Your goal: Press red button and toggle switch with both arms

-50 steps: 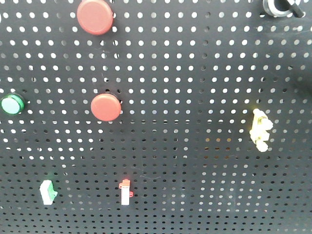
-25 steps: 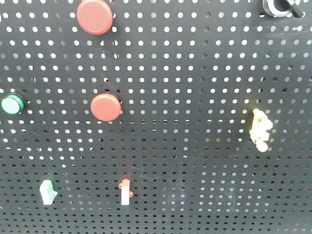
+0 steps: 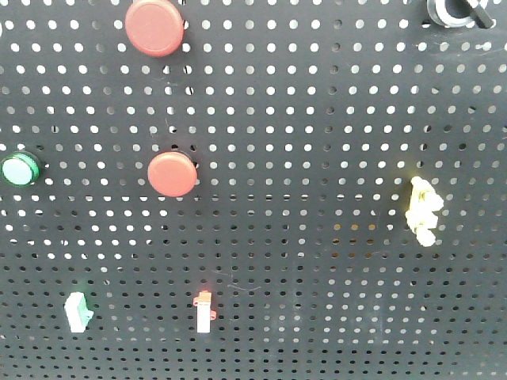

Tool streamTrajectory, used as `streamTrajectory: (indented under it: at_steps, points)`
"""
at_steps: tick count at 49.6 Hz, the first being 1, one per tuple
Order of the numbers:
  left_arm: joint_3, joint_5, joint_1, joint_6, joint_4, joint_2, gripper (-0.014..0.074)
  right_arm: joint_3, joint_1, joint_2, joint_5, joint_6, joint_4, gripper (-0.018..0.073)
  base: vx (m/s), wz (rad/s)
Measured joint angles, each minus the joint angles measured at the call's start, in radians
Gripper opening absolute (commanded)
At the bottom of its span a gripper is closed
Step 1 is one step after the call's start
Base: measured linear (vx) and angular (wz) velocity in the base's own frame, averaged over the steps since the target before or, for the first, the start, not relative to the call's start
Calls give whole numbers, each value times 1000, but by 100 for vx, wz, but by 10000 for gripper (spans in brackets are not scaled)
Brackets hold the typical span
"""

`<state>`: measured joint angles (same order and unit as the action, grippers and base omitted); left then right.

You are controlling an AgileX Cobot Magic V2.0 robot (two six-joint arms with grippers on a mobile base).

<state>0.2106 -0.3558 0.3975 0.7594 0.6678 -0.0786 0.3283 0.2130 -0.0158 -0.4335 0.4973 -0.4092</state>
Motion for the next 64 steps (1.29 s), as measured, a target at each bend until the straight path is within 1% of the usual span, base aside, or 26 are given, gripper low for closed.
streamTrajectory:
  at_steps: [12,15,19,21,23,24,26,28,29,34,35,38,41,45,64]
  points:
    - [-7,0,-1,0,-8,0,2,0,0,0,0,-1,-2,-3,0,0]
    - [-11,-4,-16,-5,-60,7,2,0,0,0,0,-2,-2,-3,0,1]
    - [-27,-1,-70,-58,-182,37,2,0,0,0,-1,-2,-2,-3,0,0]
    - [-43,7,-101,-108,-239,50,2,0,0,0,-1,-2,-2,-3,0,0]
    - [-67,26,-132,-185,-293,70,2,0,0,0,-1,-2,-2,-3,0,0]
    - [-82,36,-147,-210,-318,77,2,0,0,0,-1,-2,-2,-3,0,0]
    - [-122,58,-174,-305,-375,84,2,0,0,0,-1,-2,-2,-3,0,0]
    - [-155,81,-195,-391,-415,88,2,0,0,0,-1,-2,-2,-3,0,0]
    - [-174,94,-203,-420,-439,90,2,0,0,0,-1,-2,-4,-3,0,0]
    - [-236,154,-216,-613,-550,90,2,0,0,0,-2,-2,-5,-3,0,0]
    - [-239,175,-217,-644,-570,90,2,0,0,0,-2,-2,-5,-3,0,0]
    - [-239,218,-217,-701,-618,90,2,0,0,0,-2,-2,-6,-3,0,0]
    - [-239,237,-217,-727,-637,90,2,0,0,0,-2,-2,-6,-3,0,0]
    - [-239,238,-217,-744,-643,90,2,0,0,0,-2,-2,-6,-3,0,0]
    - [-239,238,-218,-749,-646,90,2,0,0,0,-2,-2,-6,-3,0,0]
